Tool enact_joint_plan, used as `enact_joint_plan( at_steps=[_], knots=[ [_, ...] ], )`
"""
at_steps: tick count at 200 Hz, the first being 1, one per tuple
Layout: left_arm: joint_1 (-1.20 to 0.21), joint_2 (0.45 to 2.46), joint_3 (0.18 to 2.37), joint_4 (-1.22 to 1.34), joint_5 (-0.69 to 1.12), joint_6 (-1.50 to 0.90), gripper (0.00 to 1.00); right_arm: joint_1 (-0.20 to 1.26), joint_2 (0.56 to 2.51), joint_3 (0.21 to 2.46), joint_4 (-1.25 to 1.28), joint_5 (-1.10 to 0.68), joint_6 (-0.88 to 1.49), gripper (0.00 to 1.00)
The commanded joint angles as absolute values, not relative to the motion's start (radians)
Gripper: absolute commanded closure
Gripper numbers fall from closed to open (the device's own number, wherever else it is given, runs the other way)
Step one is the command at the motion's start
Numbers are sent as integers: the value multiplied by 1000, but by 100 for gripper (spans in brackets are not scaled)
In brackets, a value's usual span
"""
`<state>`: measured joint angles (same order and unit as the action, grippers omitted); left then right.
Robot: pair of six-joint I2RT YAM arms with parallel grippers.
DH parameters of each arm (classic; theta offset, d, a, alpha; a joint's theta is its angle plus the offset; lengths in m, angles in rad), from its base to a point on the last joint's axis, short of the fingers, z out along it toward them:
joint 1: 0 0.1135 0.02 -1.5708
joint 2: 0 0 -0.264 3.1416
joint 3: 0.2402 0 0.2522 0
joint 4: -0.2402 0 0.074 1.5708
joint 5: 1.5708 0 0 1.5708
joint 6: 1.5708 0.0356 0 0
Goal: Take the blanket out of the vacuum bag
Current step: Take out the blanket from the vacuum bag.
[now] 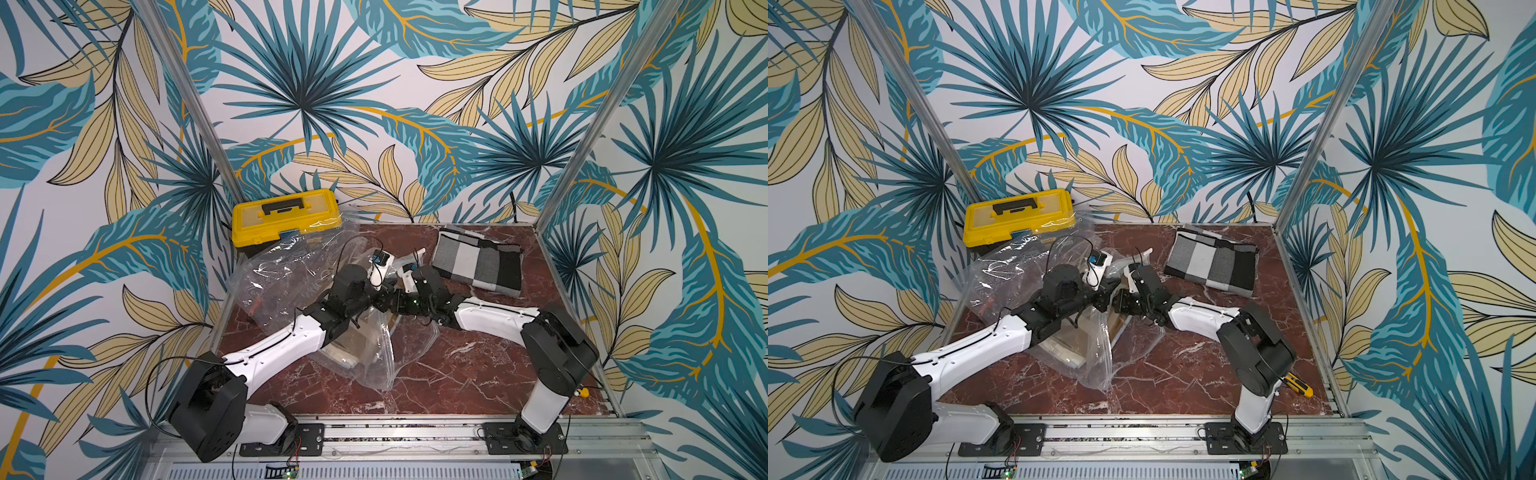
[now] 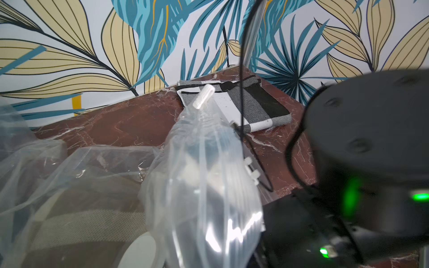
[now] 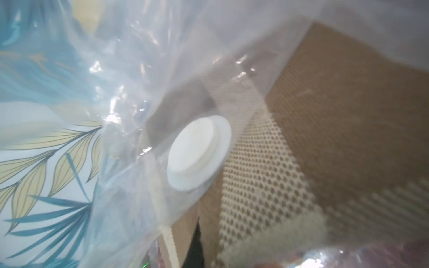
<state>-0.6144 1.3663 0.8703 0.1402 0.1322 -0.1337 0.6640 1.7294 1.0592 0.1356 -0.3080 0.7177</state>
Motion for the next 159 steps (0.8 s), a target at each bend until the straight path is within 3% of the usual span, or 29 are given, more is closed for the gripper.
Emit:
enact_joint_plan(
  at_steps=[1,60,105,159],
  knots=[
    [-606,1420,899,154,59,-164,100,670,1615,1083,51,-324,705,100],
    [-589,1490,922,227,5,-175,100,684,1439,991,31,-323,837,100],
    [-572,1488,890,243,14,-181,100,685,1244,1094,-191,-157,690,100],
    [-568,1476,856,257,29,-199,100,681,1208,1277,-338,-29,523,100]
  ],
)
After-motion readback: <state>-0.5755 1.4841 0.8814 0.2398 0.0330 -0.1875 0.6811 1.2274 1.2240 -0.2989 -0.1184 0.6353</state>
